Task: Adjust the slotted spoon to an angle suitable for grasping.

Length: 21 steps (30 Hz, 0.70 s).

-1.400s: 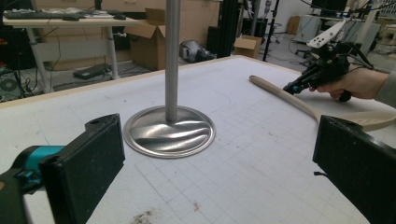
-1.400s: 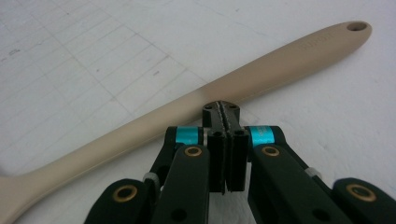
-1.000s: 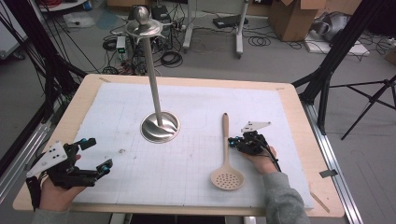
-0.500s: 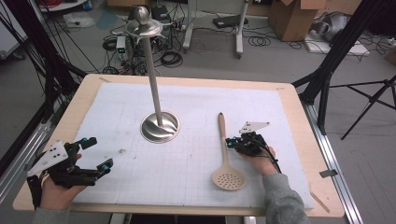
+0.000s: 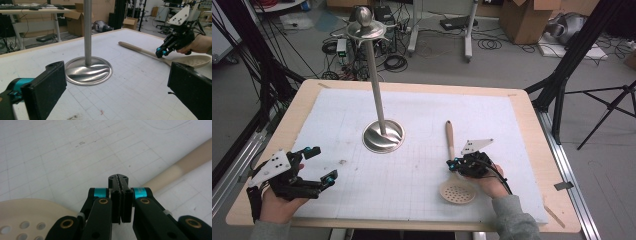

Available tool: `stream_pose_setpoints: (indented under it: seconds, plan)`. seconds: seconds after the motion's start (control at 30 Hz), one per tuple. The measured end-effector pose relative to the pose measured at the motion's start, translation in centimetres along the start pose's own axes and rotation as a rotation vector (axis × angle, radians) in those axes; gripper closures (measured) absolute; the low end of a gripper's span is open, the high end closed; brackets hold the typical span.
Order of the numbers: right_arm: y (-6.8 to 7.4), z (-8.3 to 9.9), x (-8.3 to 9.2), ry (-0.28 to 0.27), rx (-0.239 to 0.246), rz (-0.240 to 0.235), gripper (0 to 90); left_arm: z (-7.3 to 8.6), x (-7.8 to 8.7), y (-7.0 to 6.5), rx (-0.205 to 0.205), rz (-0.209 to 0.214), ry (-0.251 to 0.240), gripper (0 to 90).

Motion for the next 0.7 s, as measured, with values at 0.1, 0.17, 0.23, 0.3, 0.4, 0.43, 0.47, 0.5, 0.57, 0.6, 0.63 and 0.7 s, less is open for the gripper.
stream_pose_setpoints:
  seconds: [0.1, 0.17, 0.23, 0.3, 0.4, 0.43, 0.47, 0.5, 0.57, 0.6, 0.63, 0.7]
  plan:
    - [0.3, 0.1, 0.0, 0.010, 0.001, -0.019, 89.9, 0.0, -0.1, 0.0, -0.002, 0.001, 0.002, 2.5]
    - [0.6, 0.1, 0.0, 0.018, 0.013, -0.036, 89.9, 0.0, -0.1, 0.0, -0.002, 0.002, 0.001, 2.5]
    - [0.8, 0.2, 0.0, 0.028, 0.035, -0.044, 89.9, 0.0, 0.0, -0.1, -0.001, 0.003, -0.001, 2.5]
    - [1.0, 0.3, -0.1, 0.034, 0.037, -0.055, 89.9, -0.1, 0.0, 0.0, -0.004, 0.001, -0.002, 2.5]
    - [1.4, 0.5, -0.2, 0.036, 0.043, -0.060, 89.9, 0.0, 0.0, 0.0, -0.003, 0.001, -0.001, 2.5]
    - [1.4, 0.5, -0.2, 0.036, 0.043, -0.060, 89.9, 0.0, 0.0, 0.0, -0.001, 0.003, 0.000, 2.5]
    - [1.4, 0.6, -0.2, 0.034, 0.037, -0.068, 89.9, 0.0, -0.1, 0.0, -0.001, 0.003, 0.001, 2.5]
    - [1.4, 0.6, -0.1, 0.031, 0.040, -0.070, 89.9, 0.0, -0.1, 0.0, -0.001, 0.003, 0.001, 2.5]
    - [1.4, 0.6, -0.1, 0.034, 0.044, -0.074, 90.0, 0.0, -0.1, -0.1, 0.000, 0.006, 0.001, 2.5]
    - [1.4, 0.7, 0.0, 0.037, 0.048, -0.074, 90.0, 0.1, -0.1, -0.1, 0.001, 0.007, 0.001, 2.5]
    - [1.3, 0.7, 0.0, 0.035, 0.054, -0.074, 90.0, 0.1, -0.1, 0.0, 0.001, 0.007, 0.002, 2.5]
    - [1.3, 1.0, 0.4, 0.037, 0.057, -0.090, 90.0, 0.2, -0.2, 0.0, 0.000, 0.006, 0.007, 2.5]
Point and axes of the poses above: each handheld gripper's, and its own axes: x roughly backward along the jaws, z roughly out of its underside, y roughly to its left, the point moved 5 cm from there along -x, roughly forward along the jaws, and after that the axes turned 5 degrees about x, right-handed, at the moved point
